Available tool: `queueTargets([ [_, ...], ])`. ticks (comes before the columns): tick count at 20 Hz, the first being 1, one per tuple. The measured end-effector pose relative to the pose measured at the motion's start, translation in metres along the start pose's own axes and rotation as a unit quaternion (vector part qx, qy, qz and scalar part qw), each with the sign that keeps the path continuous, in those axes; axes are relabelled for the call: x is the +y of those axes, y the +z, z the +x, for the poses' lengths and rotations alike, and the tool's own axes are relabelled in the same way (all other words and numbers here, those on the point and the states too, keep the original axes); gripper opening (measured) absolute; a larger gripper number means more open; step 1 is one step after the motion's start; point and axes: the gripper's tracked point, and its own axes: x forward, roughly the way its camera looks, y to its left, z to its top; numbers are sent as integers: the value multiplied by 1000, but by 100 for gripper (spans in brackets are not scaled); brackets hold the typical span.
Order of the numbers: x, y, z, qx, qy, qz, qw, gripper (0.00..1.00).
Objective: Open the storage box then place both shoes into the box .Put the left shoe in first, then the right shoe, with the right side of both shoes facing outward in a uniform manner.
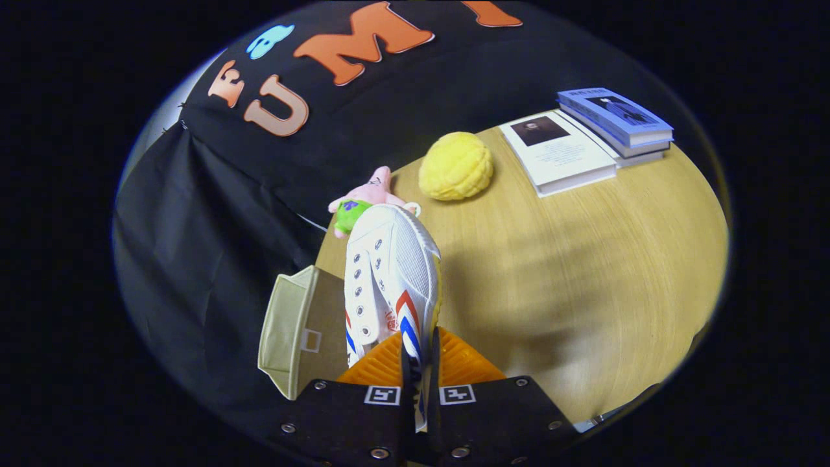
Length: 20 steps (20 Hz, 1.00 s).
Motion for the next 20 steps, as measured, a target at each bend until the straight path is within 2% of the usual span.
queueTargets([
  [6,96,-1,23,23,54,-67,996,7],
  [12,173,-34,57,70,93,-114,987,7],
  [15,196,-49,79,86,98,-125,983,7],
  [18,201,-63,88,103,82,-132,983,8],
  [19,200,-68,87,114,79,-135,981,11],
  [20,204,-69,84,122,88,-135,979,19],
])
